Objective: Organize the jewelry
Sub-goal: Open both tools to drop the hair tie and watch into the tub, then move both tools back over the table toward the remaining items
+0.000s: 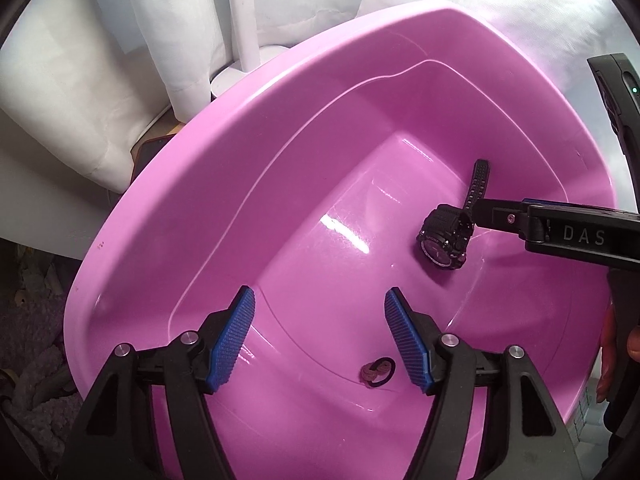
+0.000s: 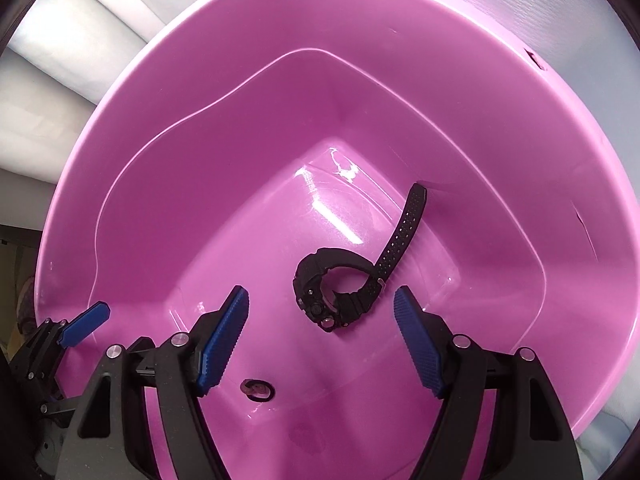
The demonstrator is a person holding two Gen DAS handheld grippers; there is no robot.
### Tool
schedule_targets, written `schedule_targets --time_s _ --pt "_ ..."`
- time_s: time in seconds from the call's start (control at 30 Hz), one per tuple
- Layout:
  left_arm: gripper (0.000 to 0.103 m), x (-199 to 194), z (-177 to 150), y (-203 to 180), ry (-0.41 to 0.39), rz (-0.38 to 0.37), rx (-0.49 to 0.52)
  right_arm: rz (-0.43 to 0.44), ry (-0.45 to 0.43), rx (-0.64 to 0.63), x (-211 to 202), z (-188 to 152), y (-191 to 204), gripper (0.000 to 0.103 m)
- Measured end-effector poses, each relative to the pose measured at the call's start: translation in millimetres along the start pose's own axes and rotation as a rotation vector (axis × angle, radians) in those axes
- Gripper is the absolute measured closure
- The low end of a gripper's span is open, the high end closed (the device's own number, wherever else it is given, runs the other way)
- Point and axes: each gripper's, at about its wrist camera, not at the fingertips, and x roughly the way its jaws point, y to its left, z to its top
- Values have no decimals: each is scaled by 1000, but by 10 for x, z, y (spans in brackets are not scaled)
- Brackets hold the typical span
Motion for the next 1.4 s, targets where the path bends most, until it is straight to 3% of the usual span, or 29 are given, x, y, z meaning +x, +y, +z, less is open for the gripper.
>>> schedule_targets --time_s 0.17,0.37,0.7,1.07,1.4 --pt "37 -166 -66 13 -48 -3 -6 0 -52 -25 -126 -63 66 31" --pt "36 -472 -200 54 -153 -21 -7 23 -186 -58 -432 -278 197 31" --pt "29 -876 -543 -74 -316 -36 58 36 -439 40 -1027 -1031 145 31" --pt "26 -1195 -1101 -674 -406 -101 204 -21 -591 228 -1266 -2365 -480 31" --pt "23 -1223 -1736 -1365 -387 -170 356 -99 -595 482 -1312 -3927 -1225 31"
